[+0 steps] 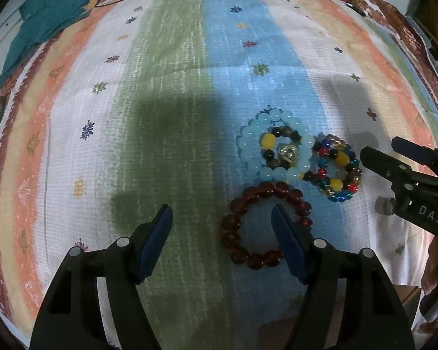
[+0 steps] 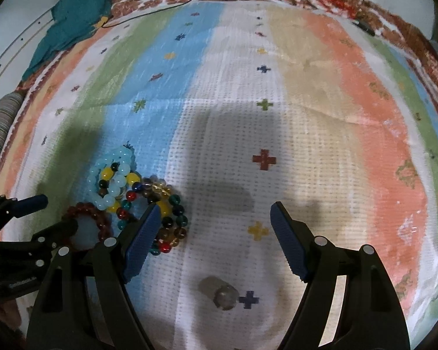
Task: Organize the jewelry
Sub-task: 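Move both tools back toward the remaining bead bracelets, then close the left tool on the dark red bracelet while the right tool grasps the multicolour bracelet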
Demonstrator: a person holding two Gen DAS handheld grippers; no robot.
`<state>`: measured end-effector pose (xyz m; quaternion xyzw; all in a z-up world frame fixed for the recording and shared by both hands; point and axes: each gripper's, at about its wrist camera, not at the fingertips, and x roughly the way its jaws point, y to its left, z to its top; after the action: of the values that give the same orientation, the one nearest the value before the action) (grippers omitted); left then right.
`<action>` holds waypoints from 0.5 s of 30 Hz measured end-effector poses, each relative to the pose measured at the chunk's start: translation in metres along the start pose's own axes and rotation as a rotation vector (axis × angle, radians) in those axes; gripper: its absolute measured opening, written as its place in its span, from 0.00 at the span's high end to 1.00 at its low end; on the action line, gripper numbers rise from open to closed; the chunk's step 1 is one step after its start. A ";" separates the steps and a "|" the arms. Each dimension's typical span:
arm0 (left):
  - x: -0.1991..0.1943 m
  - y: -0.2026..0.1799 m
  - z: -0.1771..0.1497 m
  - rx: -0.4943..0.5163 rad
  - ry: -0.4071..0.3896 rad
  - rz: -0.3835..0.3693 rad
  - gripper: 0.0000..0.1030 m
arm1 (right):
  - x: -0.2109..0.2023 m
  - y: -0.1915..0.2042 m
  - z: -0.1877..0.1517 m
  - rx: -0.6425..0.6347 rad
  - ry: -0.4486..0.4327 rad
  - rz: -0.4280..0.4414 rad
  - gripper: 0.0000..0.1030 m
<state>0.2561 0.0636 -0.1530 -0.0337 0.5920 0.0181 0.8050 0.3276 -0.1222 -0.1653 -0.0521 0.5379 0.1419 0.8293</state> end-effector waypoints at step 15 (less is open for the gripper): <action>0.013 0.000 0.000 0.043 0.011 0.049 0.48 | 0.019 0.006 0.004 -0.052 0.024 -0.061 0.26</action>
<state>0.2597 0.0636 -0.1653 -0.0019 0.5973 0.0250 0.8016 0.3364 -0.1122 -0.1811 -0.0916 0.5420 0.1298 0.8252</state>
